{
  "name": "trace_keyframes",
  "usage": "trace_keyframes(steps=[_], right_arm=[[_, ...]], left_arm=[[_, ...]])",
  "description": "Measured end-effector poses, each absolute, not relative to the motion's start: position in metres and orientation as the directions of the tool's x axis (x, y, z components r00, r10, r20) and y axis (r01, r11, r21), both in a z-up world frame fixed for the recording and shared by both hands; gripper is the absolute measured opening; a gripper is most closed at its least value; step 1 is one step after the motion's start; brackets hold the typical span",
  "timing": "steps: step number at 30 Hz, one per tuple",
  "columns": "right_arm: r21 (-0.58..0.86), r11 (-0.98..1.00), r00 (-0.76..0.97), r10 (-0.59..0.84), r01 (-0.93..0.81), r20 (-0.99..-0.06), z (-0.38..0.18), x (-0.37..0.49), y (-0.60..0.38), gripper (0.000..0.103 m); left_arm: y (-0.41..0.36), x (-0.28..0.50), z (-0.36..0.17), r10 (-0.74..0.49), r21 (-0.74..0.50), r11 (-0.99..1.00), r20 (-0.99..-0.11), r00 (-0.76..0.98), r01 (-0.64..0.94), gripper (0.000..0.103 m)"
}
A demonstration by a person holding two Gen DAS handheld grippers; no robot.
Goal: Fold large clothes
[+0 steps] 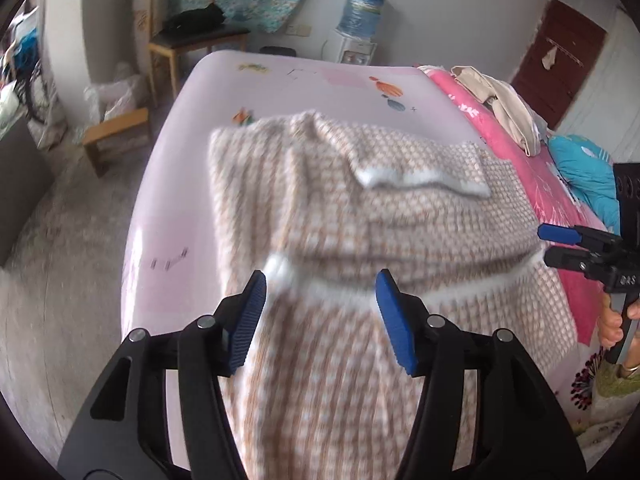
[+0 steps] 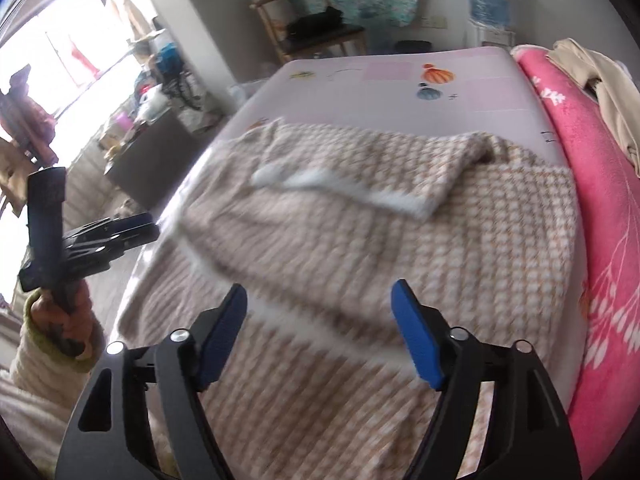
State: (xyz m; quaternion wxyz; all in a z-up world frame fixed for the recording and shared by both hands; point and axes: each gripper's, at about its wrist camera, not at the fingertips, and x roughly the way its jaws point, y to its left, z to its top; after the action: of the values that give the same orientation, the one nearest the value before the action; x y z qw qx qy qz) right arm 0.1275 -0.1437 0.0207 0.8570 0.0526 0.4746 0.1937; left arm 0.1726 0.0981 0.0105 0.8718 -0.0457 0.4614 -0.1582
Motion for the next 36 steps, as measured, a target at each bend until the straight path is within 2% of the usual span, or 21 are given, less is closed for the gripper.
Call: trace_keyframes(steps=[6, 16, 22, 25, 29, 33, 36], right_arm=[[0.278, 0.913, 0.415, 0.387, -0.299, -0.824, -0.007, 0.095, -0.124, 0.075], [0.288, 0.929, 0.402, 0.361, -0.232, -0.842, -0.028, 0.095, -0.132, 0.075], [0.283, 0.933, 0.389, 0.351, -0.222, -0.852, -0.037, 0.096, -0.133, 0.075], [0.293, 0.932, 0.39, 0.357, -0.214, -0.849, -0.041, 0.096, -0.135, 0.075], [0.317, 0.929, 0.389, 0.368, -0.192, -0.844, -0.044, 0.098, -0.137, 0.075], [0.299, 0.931, 0.412, 0.362, -0.211, -0.837, -0.037, 0.09, -0.139, 0.075], [0.317, 0.931, 0.481, 0.366, -0.182, -0.797, -0.02, 0.073, -0.16, 0.075]], left_arm=[[0.12, 0.148, -0.021, -0.328, -0.283, 0.945, -0.805, 0.495, 0.166, 0.053], [0.125, 0.171, -0.042, -0.309, -0.266, 0.951, -0.831, 0.463, 0.158, 0.049], [0.123, 0.177, -0.037, -0.434, -0.375, 0.901, -0.773, 0.462, 0.218, 0.046], [0.12, 0.186, -0.045, -0.388, -0.345, 0.922, -0.808, 0.444, 0.179, 0.045], [0.117, 0.194, -0.044, -0.375, -0.35, 0.926, -0.806, 0.458, 0.143, 0.045], [0.103, 0.188, -0.04, -0.308, -0.267, 0.951, -0.808, 0.503, 0.155, 0.036], [0.095, 0.183, -0.041, -0.23, -0.185, 0.973, -0.823, 0.519, 0.137, 0.031]])
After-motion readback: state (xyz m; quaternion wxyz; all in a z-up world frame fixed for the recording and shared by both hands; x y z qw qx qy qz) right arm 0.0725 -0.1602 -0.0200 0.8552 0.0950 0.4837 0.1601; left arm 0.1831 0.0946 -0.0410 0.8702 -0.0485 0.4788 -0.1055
